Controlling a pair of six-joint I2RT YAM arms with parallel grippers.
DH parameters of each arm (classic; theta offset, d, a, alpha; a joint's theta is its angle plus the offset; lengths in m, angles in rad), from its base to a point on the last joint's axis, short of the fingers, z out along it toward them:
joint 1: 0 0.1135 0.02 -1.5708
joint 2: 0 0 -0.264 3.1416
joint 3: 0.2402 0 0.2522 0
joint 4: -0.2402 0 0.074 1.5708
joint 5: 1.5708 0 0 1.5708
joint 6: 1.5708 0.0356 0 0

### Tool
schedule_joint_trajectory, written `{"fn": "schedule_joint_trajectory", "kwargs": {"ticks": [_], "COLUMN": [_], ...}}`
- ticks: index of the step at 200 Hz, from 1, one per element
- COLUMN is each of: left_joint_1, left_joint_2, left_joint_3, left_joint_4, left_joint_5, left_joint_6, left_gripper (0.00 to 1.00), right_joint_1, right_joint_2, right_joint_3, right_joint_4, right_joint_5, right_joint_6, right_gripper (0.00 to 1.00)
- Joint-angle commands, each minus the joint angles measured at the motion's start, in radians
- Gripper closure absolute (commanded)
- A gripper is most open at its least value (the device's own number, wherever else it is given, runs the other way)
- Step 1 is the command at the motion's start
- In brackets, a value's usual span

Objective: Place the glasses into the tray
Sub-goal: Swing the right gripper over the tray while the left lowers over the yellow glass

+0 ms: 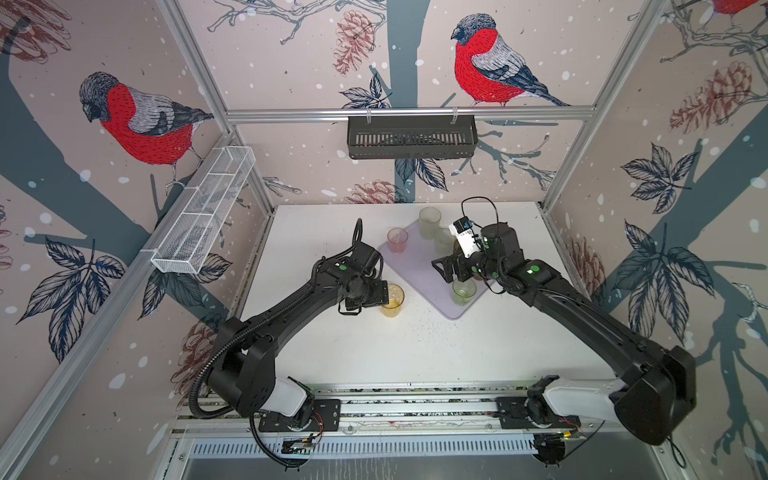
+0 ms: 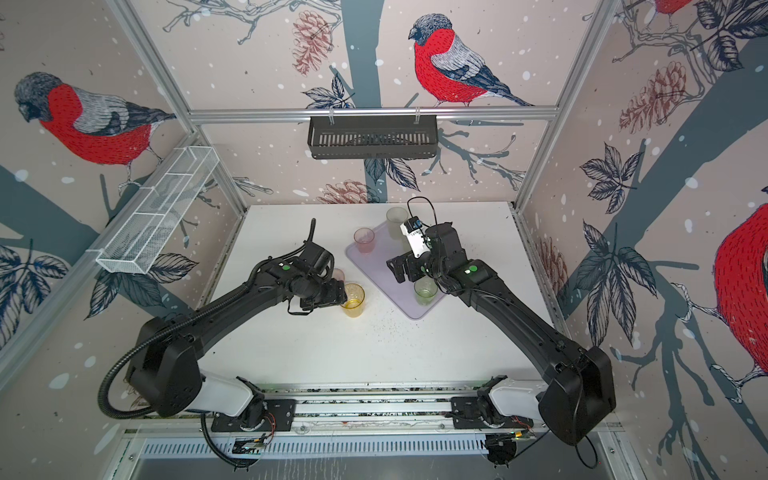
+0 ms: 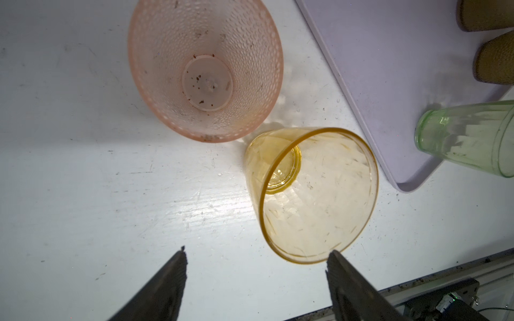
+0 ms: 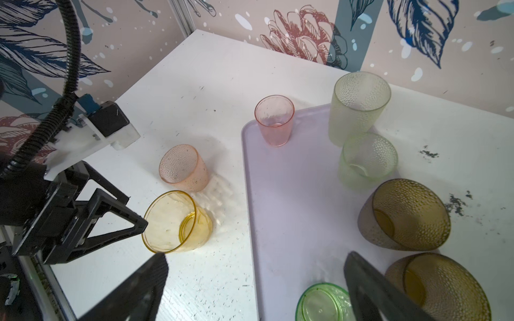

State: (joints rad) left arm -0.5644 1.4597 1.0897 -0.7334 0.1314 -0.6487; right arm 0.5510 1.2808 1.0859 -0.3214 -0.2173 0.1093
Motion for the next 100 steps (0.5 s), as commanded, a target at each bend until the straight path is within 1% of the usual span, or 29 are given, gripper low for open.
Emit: {"fn": "schedule_joint_trajectory", "kwargs": {"ticks": [1, 23, 56, 100], "left_joint_1": [-0.007, -0.007, -0.018, -0.032], "left_joint_2": [-0.001, 0.008, 0.041, 0.082], "left_joint_3": [-0.005, -0.002, 0.029, 0.078], "left_joint_4": [0.045, 0.054, 0.035, -0.016], "left_joint_5": [-0.007, -0.012, -0.047, -0.096], "left_joint_6": [-0.032, -0.037, -0.033, -0.031], "left_gripper": [0.22, 0.26, 0.30, 0.40], "right_joint_1": [0.002, 0.008, 0.015, 0.016], "right_joint_2": [0.007, 0.002, 0.002, -0.024], "right_joint_3": [-0.004, -0.008, 0.002, -0.011], "right_joint_4": [0.011, 0.030, 0.029, 0.031], "right_joint_5": [-0.051, -0.059, -0.049, -0.016], "right_joint_6": [0.012, 0.025, 0.029, 0.013], "right_gripper": [0.00, 0.00, 0.00, 0.00]}}
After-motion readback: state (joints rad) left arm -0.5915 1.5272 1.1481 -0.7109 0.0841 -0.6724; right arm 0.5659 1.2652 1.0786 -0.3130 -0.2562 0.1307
